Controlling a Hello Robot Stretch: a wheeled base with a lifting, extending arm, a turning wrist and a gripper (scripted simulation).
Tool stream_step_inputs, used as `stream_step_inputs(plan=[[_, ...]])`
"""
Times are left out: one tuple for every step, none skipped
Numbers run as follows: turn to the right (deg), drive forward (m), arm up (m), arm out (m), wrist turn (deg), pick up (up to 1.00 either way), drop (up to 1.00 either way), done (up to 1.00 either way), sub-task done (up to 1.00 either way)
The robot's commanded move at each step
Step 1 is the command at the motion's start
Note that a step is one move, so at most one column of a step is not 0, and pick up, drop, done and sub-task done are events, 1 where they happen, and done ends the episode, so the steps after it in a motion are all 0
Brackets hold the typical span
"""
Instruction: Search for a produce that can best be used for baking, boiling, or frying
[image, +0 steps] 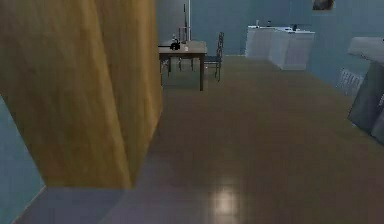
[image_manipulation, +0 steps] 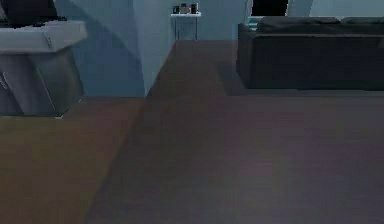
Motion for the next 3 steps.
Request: stream_step_inputs(plan=[[0.0, 1.0, 0.0, 0.0, 0.0, 0.0, 0.0, 0.0, 0.0], [0.0, 1.0, 0.0, 0.0, 0.0, 0.0, 0.0, 0.0, 0.0], [0.0, 1.0, 0.0, 0.0, 0.0, 0.0, 0.0, 0.0, 0.0]])
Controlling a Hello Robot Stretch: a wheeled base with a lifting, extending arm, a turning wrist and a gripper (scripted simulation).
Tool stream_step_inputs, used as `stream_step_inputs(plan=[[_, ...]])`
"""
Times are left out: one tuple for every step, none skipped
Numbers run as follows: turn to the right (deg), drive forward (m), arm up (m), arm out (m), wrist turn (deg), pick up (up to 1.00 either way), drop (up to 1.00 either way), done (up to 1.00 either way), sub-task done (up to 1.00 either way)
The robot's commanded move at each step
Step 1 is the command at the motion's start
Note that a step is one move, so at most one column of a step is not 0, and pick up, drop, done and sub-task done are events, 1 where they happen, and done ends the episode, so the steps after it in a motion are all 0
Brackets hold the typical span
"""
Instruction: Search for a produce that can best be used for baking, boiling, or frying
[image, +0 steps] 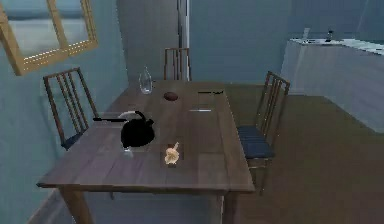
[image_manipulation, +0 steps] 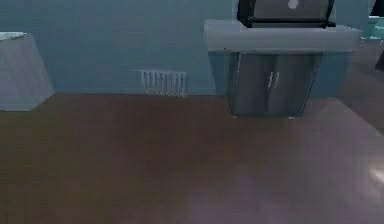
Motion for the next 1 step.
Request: stream_step_inputs(plan=[[-45.0, 0.0, 0.0, 0.0, 0.0, 0.0, 0.0, 0.0, 0.0]])
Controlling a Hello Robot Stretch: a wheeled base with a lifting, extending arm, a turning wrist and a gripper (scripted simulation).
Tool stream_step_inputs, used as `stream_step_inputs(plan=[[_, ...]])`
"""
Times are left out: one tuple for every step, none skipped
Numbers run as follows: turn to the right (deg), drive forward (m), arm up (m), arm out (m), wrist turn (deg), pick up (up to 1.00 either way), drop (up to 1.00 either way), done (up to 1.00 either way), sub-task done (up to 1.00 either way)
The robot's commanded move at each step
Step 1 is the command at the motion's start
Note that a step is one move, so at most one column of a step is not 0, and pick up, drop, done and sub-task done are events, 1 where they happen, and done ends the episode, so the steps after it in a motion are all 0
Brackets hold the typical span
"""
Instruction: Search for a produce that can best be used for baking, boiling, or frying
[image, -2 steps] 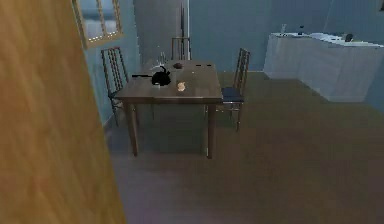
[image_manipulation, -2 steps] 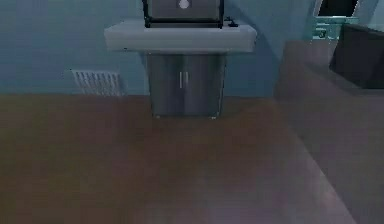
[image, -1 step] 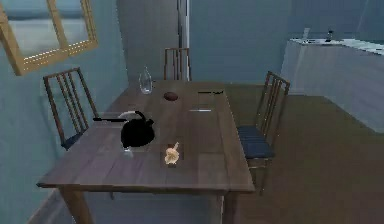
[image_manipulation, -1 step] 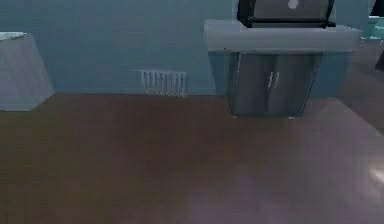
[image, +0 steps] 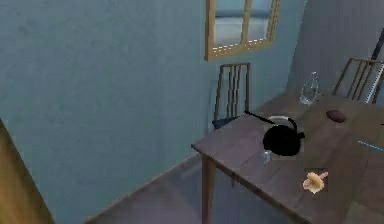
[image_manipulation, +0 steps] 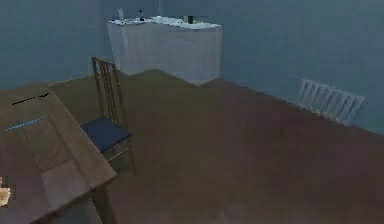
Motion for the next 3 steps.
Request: stream_step_inputs(plan=[[-21.0, 0.0, 0.0, 0.0, 0.0, 0.0, 0.0, 0.0, 0.0], [0.0, 0.95, 0.0, 0.0, 0.0, 0.0, 0.0, 0.0, 0.0], [45.0, 0.0, 0.0, 0.0, 0.0, 0.0, 0.0, 0.0, 0.0]])
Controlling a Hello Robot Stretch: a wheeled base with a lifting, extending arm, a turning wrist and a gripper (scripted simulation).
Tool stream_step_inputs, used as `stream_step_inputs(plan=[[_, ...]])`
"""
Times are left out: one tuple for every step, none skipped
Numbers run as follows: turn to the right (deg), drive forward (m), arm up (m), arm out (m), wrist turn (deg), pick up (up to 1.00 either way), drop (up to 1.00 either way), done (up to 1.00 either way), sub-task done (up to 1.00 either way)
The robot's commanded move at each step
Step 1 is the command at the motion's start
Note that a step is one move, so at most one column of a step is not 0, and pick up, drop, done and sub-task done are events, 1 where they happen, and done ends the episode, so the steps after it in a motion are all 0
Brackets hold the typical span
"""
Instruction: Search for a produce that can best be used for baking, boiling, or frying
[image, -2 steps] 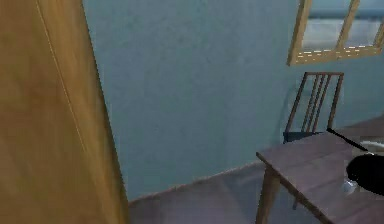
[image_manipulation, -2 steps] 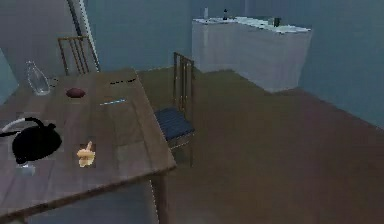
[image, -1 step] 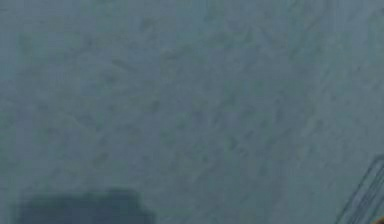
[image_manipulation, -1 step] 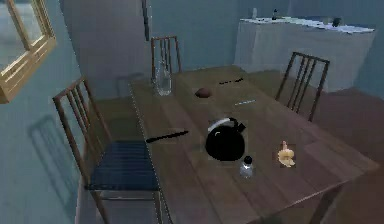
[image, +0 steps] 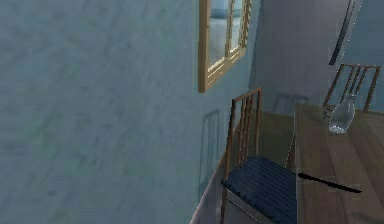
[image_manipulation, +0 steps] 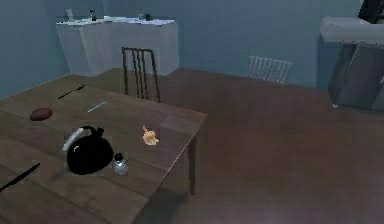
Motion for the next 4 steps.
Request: stream_step_inputs(plan=[[9.0, 0.0, 0.0, 0.0, 0.0, 0.0, 0.0, 0.0, 0.0], [0.0, 0.55, 0.0, 0.0, 0.0, 0.0, 0.0, 0.0, 0.0], [45.0, 0.0, 0.0, 0.0, 0.0, 0.0, 0.0, 0.0, 0.0], [15.0, 0.0, 0.0, 0.0, 0.0, 0.0, 0.0, 0.0, 0.0]])
